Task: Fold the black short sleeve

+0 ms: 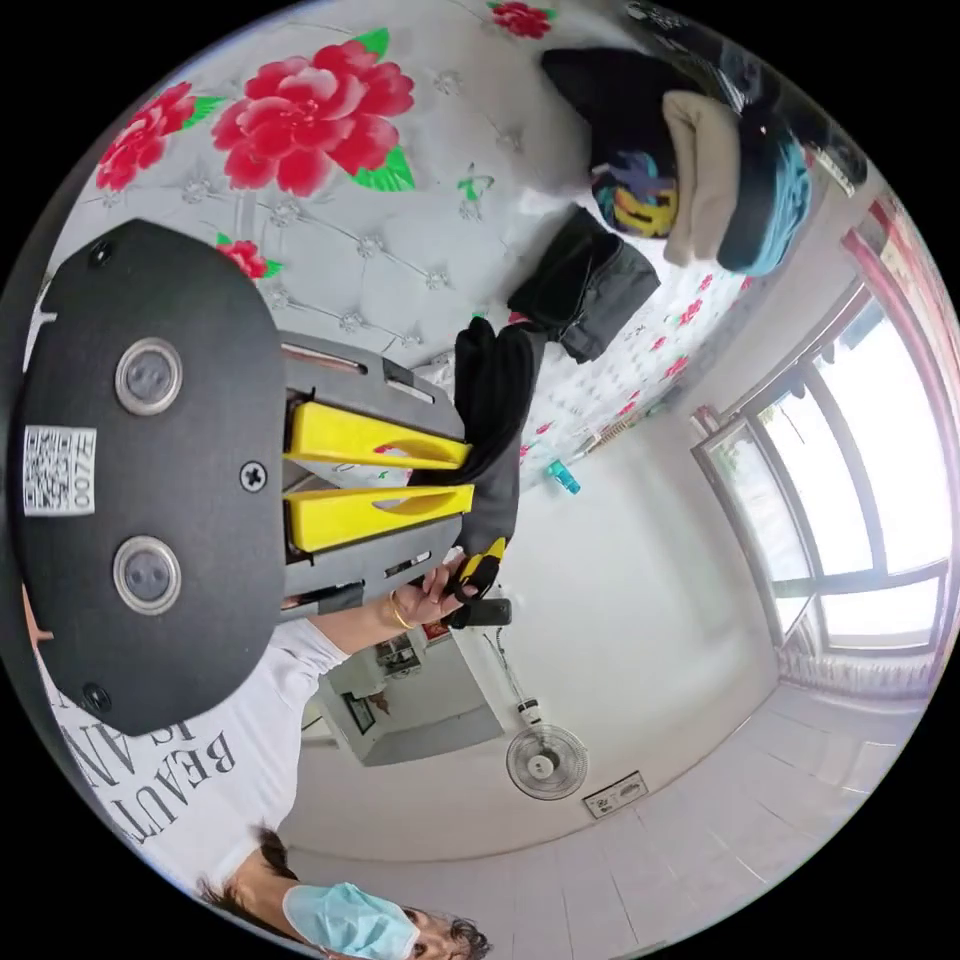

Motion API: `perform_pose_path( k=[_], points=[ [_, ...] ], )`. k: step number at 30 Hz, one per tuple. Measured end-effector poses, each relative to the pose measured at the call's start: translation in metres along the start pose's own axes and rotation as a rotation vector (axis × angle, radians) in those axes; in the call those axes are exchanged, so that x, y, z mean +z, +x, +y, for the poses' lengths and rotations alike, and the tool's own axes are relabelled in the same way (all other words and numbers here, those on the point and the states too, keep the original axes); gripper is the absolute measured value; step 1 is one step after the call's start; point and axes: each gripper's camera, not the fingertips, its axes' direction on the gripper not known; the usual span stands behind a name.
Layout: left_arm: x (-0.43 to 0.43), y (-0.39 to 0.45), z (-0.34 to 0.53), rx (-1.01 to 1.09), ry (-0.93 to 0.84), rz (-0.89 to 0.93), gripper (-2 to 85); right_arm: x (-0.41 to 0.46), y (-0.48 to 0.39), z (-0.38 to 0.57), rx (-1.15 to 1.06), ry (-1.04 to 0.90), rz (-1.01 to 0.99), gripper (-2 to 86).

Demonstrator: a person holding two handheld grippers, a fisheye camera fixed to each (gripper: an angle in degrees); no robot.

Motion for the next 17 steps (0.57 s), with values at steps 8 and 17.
perform_pose_path(
  k=[8, 17],
  points=[
    [0.133, -0.04, 0.067, -0.045, -0.46, -0.176, 4.1, 0.019, 0.144, 0.045, 0.477, -0.146, 0.437, 1.9],
    [-0.042, -0.098, 0.18, -0.449, -0.244, -0.646, 5.9, 0.22, 0.007, 0.138, 0.064, -0.444, 0.351, 1.0]
  ],
)
